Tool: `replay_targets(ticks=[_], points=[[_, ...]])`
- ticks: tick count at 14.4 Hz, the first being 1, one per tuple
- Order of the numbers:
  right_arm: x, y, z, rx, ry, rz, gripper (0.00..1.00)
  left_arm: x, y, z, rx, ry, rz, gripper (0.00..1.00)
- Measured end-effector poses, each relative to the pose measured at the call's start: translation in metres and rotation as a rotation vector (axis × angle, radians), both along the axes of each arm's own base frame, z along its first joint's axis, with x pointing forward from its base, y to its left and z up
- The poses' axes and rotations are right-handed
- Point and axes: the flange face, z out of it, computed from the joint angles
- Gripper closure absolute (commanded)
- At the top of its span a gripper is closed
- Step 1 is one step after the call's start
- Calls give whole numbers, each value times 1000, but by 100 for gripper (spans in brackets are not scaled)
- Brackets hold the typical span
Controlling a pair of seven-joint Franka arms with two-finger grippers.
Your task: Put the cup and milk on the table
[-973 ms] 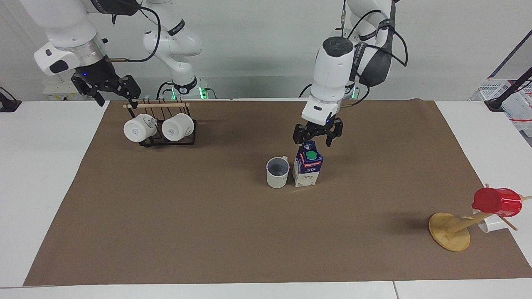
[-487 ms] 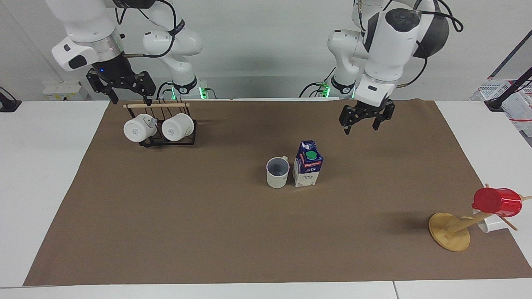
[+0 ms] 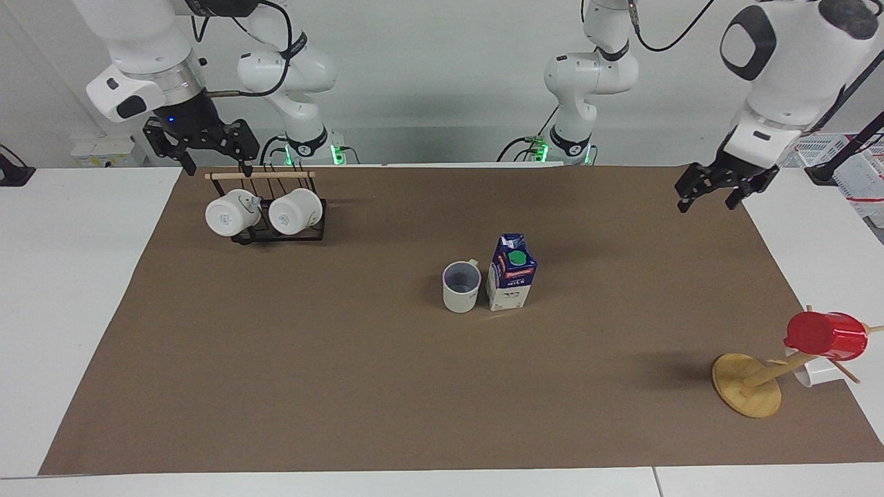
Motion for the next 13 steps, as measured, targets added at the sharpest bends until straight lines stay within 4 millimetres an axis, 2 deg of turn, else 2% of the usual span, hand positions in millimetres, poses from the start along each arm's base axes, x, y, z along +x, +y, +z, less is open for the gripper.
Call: replay_targets(ticks=[2,3,10,13], points=[[0,-3,0,1,1,24,0,-6,22,17,-5,5,-13,0],[0,-5,0,2,1,32,0,-7,25,20,-5,9,-19,0],[0,-10,0,2,2,31,0,-3,14,54,-6,40,-42,0],[0,-13,-1,2,8,25,0,-3,12,55,-8,47,0,0]])
